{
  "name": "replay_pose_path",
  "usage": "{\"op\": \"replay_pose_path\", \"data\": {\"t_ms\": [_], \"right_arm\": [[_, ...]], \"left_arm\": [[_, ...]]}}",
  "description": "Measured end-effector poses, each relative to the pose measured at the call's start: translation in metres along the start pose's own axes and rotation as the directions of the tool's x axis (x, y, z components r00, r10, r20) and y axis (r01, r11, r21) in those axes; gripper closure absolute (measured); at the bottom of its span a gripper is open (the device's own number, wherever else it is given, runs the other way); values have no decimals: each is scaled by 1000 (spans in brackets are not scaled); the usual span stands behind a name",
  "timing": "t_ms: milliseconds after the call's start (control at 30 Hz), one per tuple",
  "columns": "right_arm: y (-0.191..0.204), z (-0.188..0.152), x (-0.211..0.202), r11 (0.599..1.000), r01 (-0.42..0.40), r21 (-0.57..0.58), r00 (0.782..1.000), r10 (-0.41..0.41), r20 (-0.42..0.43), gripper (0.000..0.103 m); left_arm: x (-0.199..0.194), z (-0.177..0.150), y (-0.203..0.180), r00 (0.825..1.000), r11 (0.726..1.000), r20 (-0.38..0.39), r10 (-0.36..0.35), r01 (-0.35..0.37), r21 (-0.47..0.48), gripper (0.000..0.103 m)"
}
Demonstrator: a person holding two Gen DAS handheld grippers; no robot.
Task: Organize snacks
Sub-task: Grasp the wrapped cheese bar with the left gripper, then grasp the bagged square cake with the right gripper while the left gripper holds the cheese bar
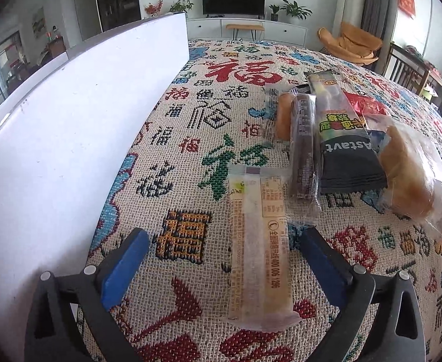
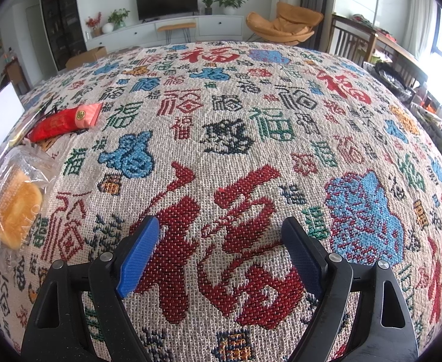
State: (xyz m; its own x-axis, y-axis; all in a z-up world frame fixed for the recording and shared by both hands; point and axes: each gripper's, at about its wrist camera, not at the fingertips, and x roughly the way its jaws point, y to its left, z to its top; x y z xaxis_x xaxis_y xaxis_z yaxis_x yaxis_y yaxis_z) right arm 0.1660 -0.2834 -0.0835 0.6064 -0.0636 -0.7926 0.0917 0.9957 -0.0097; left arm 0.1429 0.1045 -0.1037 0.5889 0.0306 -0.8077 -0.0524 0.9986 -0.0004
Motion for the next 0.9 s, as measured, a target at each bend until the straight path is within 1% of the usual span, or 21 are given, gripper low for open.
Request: {"op": "replay_pose_path", "data": {"t_ms": [67,267,333,367,433,467,500,567,600,667,700,733,833,900], "right_arm": [[-1,0,1,1000,-16,2,1000,16,-3,14],[0,1,4,1000,-16,2,1000,16,-13,12],[4,6,2,999,-5,34,996,8,-84,13],[8,10,-3,995,-30,92,994,40,-104,14],[23,15,-27,968,-146,206,987,156,-32,14],[41,20,-39,953,-204,224,978,209,0,14],[59,24,-48,948,-237,214,971,240,11,14],[102,34,-61,948,-269,171,963,270,21,14],[122,37,-64,951,-268,153,963,267,24,13],[158,42,-63,965,-231,127,973,230,24,13],[172,43,-59,975,-196,107,981,195,20,13],[186,43,-53,986,-145,86,989,144,13,13],[209,36,-28,998,-47,33,998,48,-31,14],[218,30,-20,999,32,-22,999,-32,-18,12]], "left_arm": [[0,0,0,1000,1000,0,0,0,1,2],[1,0,1,1000,1000,-2,-2,2,-4,1],[2,0,1,1000,1000,-3,-3,3,-4,1],[1,0,1,1000,1000,-2,-2,2,-4,1],[1,0,1,1000,1000,-2,-2,2,-4,0],[1,0,1,1000,1000,-2,-2,2,-4,0],[1,0,1,1000,1000,-2,-2,2,-5,0],[1,0,1,1000,1000,-3,-3,3,-4,0],[2,0,1,1000,1000,-3,-3,3,-5,0],[2,0,1,1000,1000,-3,-3,3,-4,0],[1,0,1,1000,1000,-3,-3,3,-4,0],[1,0,1,1000,1000,-3,-3,3,-4,0],[1,0,1,1000,1000,-3,-4,4,-4,0],[1,0,1,1000,1000,-3,-4,4,-5,0]]}}
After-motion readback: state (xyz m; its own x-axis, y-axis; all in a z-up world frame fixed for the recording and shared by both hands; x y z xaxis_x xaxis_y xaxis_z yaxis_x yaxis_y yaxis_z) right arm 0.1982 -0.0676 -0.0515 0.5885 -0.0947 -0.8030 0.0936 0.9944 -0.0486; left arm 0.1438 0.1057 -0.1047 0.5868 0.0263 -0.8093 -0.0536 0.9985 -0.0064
